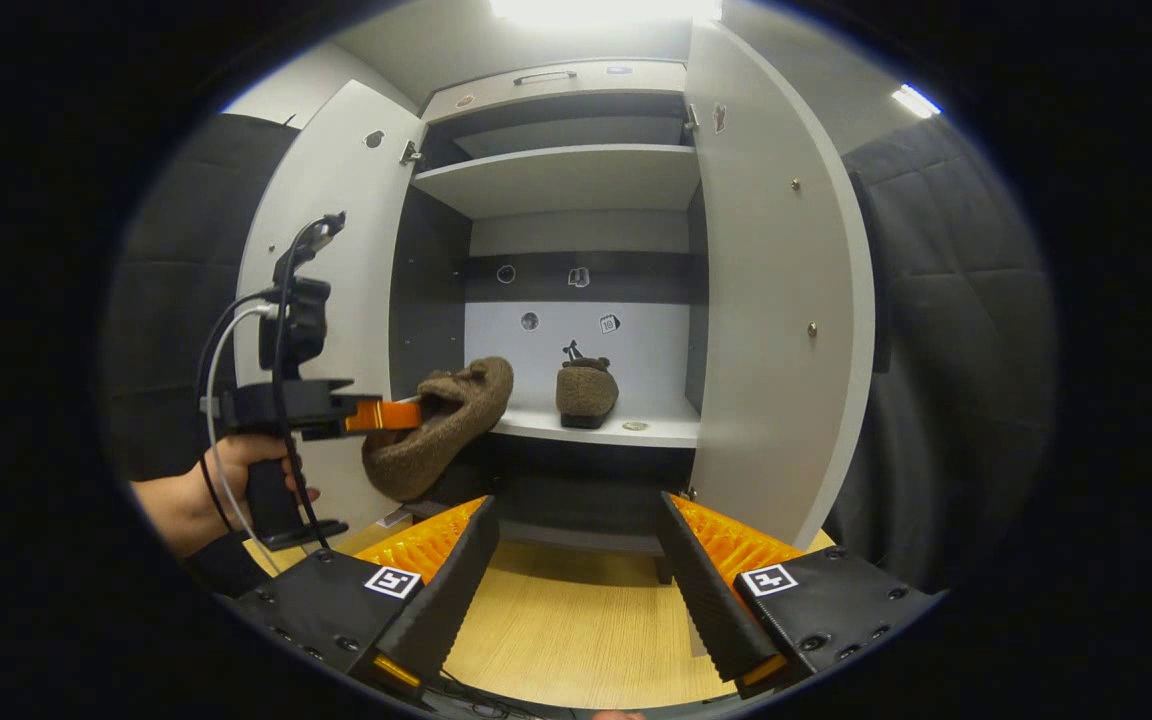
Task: Grab one shoe with the right hand and put it into the shoe cabinet, grab the other shoe with the left hand and put it into the shoe cabinet; then close the right door with the right hand and the left door with the left hand.
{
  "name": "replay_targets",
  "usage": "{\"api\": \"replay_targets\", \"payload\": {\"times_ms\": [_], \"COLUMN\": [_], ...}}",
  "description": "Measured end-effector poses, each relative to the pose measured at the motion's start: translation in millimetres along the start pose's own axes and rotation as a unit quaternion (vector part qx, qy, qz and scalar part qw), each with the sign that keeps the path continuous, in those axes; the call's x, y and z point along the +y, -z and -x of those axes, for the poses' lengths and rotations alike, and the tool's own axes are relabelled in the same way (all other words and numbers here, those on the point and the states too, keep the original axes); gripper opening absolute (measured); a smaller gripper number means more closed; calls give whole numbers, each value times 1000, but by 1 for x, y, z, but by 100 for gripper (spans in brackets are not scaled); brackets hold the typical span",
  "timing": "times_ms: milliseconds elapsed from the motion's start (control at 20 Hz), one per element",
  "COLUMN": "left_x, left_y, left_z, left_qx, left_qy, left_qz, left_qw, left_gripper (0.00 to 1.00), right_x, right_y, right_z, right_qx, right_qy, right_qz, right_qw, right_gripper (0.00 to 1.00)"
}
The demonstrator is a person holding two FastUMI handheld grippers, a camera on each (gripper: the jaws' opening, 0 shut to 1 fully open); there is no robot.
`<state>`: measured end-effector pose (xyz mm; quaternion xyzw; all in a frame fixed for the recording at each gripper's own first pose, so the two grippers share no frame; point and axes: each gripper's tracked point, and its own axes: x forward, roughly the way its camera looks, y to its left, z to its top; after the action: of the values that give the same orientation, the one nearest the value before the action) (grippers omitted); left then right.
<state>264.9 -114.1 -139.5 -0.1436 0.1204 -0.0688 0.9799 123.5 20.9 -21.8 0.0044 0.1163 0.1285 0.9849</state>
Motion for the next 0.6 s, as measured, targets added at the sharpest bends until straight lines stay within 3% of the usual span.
{"api": "replay_targets", "payload": {"times_ms": [300,400,500,550,600], "left_x": [-7,-7,-3,0,3], "left_y": [-48,-57,-59,-59,-58], "left_z": [-68,-95,-123,-136,-147], "left_qx": [-30,-26,-18,-14,-10], "left_qy": [-10,-17,-27,-34,-41], "left_qz": [-18,-27,-35,-39,-44], "left_qw": [999,999,999,999,998], "left_gripper": [1,7,0,6,6], "right_x": [-14,-17,-21,-22,-23], "right_y": [6,11,15,17,19], "right_z": [-1,-2,-2,0,1], "right_qx": [4,7,10,12,13], "right_qy": [13,16,19,20,21], "right_qz": [-15,-18,-21,-24,-27], "right_qw": [1000,1000,1000,999,999], "right_gripper": [100,100,100,100,100]}}
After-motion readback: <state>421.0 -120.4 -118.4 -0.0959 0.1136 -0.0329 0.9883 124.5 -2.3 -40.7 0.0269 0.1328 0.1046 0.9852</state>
